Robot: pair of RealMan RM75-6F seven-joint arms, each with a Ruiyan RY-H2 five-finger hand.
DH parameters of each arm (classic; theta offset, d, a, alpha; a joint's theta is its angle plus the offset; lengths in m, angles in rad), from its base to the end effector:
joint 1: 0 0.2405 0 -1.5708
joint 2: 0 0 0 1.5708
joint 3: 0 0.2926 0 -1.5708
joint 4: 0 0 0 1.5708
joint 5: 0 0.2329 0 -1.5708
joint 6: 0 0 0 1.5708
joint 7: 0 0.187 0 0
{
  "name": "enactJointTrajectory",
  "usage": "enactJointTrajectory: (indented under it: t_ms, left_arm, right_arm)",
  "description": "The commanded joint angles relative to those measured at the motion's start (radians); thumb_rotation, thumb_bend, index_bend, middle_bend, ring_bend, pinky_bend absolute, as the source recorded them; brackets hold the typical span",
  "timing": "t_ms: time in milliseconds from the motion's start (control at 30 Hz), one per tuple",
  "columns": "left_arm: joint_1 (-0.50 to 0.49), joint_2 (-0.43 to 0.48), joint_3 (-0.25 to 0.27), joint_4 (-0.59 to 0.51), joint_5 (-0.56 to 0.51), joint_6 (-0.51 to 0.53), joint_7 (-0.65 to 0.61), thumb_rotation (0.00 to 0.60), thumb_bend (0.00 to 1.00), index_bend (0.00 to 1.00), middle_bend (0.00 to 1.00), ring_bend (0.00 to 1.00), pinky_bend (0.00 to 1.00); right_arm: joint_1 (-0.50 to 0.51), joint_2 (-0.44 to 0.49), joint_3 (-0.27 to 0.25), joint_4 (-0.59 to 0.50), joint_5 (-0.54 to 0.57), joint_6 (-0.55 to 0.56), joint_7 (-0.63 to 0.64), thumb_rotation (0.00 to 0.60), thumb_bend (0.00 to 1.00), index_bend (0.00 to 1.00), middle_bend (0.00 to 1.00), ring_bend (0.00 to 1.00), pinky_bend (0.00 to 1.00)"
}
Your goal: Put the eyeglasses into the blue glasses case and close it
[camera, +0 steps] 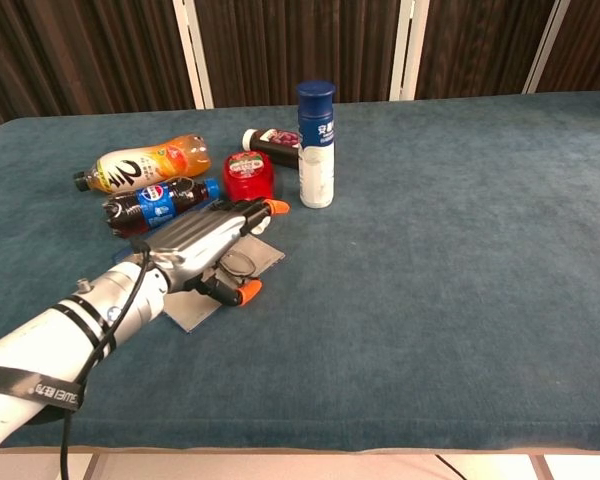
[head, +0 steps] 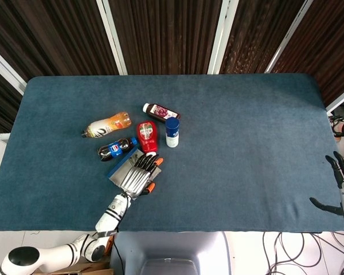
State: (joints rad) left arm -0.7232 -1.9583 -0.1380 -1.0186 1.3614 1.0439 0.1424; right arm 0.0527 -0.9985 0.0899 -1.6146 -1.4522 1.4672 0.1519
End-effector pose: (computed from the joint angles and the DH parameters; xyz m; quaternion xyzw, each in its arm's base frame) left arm -0.1476 0.3870 -0.1646 -0.7417 -0.3576 -0.4226 0.3787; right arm -0.3712 -0.2265 0.2070 0.5582 -0.4074 0.3945 0.6057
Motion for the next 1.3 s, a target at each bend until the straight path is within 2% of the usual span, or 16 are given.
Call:
enactJointTrajectory:
  t_ms: [33, 200, 1067, 1300]
  left_arm:
    - [0.023, 0.022, 0.011, -0.014, 0.017, 0.035, -0.009, 0.6, 0.38, 0.0, 0.0, 0.0, 0.0]
    - [0.055, 0.048, 0.02, -0.012, 0.032, 0.081, -0.025, 0.6, 0.38, 0.0, 0.0, 0.0, 0.0]
    - [0.145, 0.165, -0.013, -0.003, -0.064, 0.061, -0.039, 0.6, 0.41, 0.0, 0.0, 0.0, 0.0]
    - [0.157, 0.193, -0.027, -0.077, -0.049, 0.088, -0.099, 0.6, 0.42, 0.0, 0.0, 0.0, 0.0]
  right_arm:
    - [-0.001, -0.001, -0.001, -0.001, -0.002, 0.002, -0.002, 0.6, 0.09, 0.0, 0.0, 0.0, 0.0]
    - [-0.001, -0.001, -0.001, -0.003, -0.003, 0.003, -0.005, 0.6, 0.08, 0.0, 0.0, 0.0, 0.0]
    - [-0.002, -0.005, -0.001, -0.007, -0.003, 0.008, -0.02, 0.6, 0.08, 0.0, 0.0, 0.0, 0.0]
    - [-0.003, -0.007, -0.004, -0.01, -0.008, 0.01, -0.026, 0.6, 0.08, 0.0, 0.0, 0.0, 0.0]
